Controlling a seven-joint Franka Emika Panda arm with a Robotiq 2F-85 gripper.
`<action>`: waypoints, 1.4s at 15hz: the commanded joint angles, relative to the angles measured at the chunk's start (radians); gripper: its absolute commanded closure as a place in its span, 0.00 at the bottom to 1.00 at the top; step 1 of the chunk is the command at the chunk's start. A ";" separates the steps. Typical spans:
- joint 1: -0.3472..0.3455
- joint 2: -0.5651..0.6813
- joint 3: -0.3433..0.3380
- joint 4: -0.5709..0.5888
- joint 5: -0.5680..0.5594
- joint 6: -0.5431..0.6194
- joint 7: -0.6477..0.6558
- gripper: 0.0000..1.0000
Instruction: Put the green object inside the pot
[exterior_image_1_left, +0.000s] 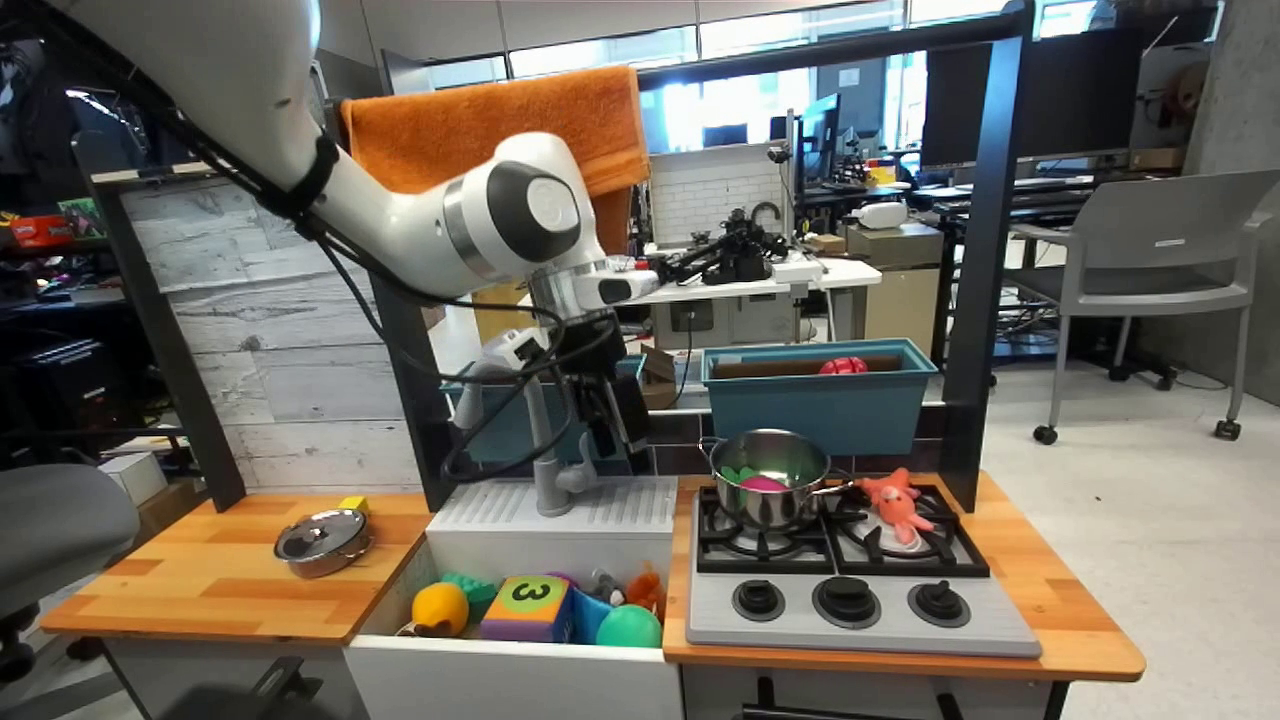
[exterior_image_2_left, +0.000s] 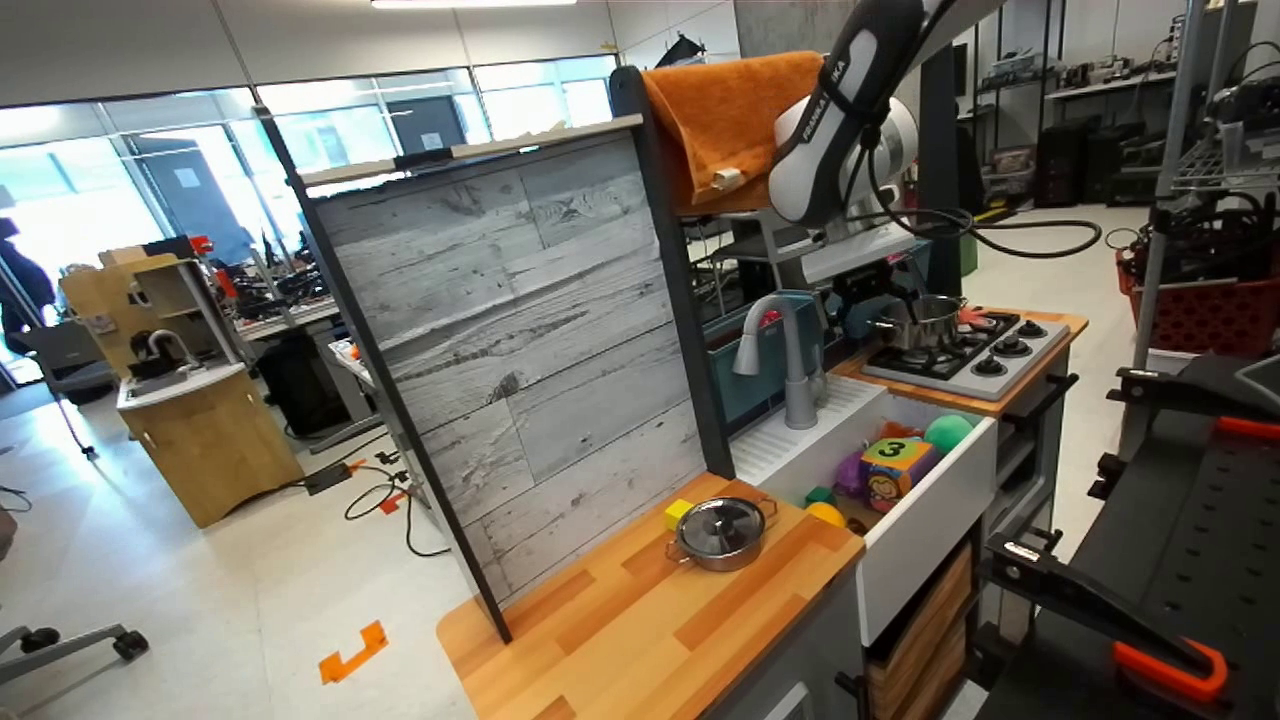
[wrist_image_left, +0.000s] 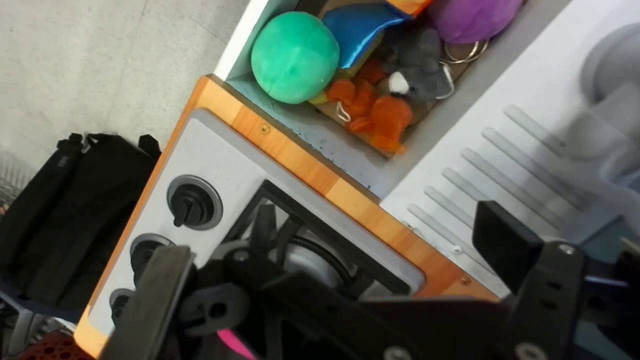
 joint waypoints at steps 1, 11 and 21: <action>0.005 0.132 -0.043 0.122 -0.029 -0.065 0.074 0.00; -0.021 0.326 -0.033 0.291 -0.022 -0.237 0.164 0.00; -0.054 0.340 -0.002 0.342 -0.035 -0.162 0.170 0.00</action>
